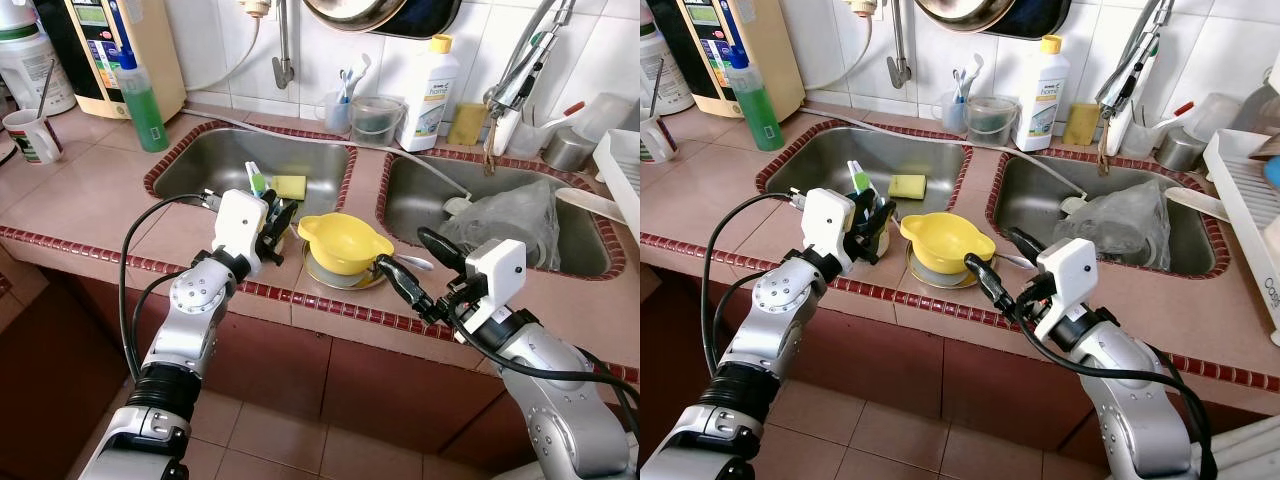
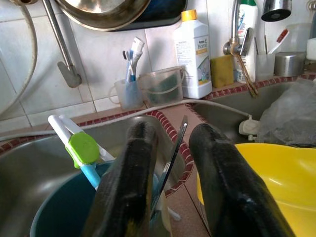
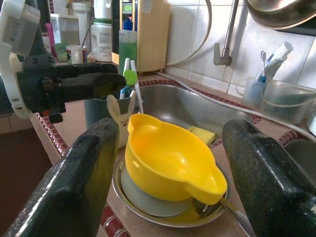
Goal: Kitchen organization
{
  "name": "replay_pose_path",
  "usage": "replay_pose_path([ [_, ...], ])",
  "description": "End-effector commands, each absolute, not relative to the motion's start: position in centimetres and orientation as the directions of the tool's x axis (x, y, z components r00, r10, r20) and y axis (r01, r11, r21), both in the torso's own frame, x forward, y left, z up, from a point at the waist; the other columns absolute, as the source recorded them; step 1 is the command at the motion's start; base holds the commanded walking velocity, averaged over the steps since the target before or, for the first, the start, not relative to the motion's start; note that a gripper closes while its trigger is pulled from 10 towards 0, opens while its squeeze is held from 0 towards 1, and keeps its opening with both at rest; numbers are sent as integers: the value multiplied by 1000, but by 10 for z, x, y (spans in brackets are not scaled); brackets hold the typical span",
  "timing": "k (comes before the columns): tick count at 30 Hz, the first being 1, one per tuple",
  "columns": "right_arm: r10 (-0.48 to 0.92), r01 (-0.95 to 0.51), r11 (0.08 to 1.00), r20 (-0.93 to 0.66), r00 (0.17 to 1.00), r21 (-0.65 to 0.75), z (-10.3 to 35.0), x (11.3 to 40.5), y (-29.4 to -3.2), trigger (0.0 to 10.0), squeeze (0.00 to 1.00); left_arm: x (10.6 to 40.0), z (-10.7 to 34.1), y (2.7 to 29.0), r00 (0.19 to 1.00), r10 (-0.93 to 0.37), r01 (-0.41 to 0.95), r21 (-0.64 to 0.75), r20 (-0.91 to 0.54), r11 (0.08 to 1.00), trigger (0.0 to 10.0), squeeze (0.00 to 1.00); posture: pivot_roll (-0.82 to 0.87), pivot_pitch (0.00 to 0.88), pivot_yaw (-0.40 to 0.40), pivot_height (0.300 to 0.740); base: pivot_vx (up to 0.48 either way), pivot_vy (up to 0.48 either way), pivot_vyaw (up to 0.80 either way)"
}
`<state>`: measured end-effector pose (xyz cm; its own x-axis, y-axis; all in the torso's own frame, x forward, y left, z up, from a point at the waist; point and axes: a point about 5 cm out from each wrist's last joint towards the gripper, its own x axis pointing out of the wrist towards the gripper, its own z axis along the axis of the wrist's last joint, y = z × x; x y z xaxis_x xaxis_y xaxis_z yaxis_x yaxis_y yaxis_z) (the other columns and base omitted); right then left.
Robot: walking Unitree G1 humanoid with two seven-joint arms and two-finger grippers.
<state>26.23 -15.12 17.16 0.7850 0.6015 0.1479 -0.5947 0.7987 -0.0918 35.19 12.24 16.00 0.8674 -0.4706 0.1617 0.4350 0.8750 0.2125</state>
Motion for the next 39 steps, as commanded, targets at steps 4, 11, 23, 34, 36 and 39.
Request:
replay_pose_path([
  [4, 613, -605, 790, 149, 776, -97, 175, 260, -150, 10000, 0, 354, 164, 119, 859, -486, 445, 230, 163, 865, 0, 0, -67, 16, 34, 740, 0, 0, 0],
  [11, 613, -605, 790, 148, 776, -99, 175, 261, -150, 10000, 0, 354, 164, 119, 858, -487, 447, 232, 162, 864, 0, 0, -66, 17, 33, 740, 0, 0, 0],
  [23, 611, -602, 792, 143, 779, -104, 174, 262, -150, 10000, 0, 353, 163, 120, 856, -494, 452, 247, 150, 857, 10000, 0, -58, 27, 32, 740, 0, 0, 0],
  [34, 611, -603, 791, 139, 779, -101, 172, 264, -150, 10000, 0, 357, 172, 126, 848, -506, 456, 268, 156, 848, 10000, 0, -54, 28, 29, 740, 0, 0, 0],
  [36, 611, -603, 792, 135, 780, -97, 171, 264, -150, 10000, 0, 360, 183, 131, 839, -515, 460, 278, 177, 843, 10000, 0, -52, 28, 28, 740, 0, 0, 0],
  [39, 611, -604, 792, 133, 780, -95, 170, 264, -150, 10000, 0, 362, 191, 135, 832, -521, 463, 279, 189, 841, 10000, 0, -50, 27, 28, 740, 0, 0, 0],
])
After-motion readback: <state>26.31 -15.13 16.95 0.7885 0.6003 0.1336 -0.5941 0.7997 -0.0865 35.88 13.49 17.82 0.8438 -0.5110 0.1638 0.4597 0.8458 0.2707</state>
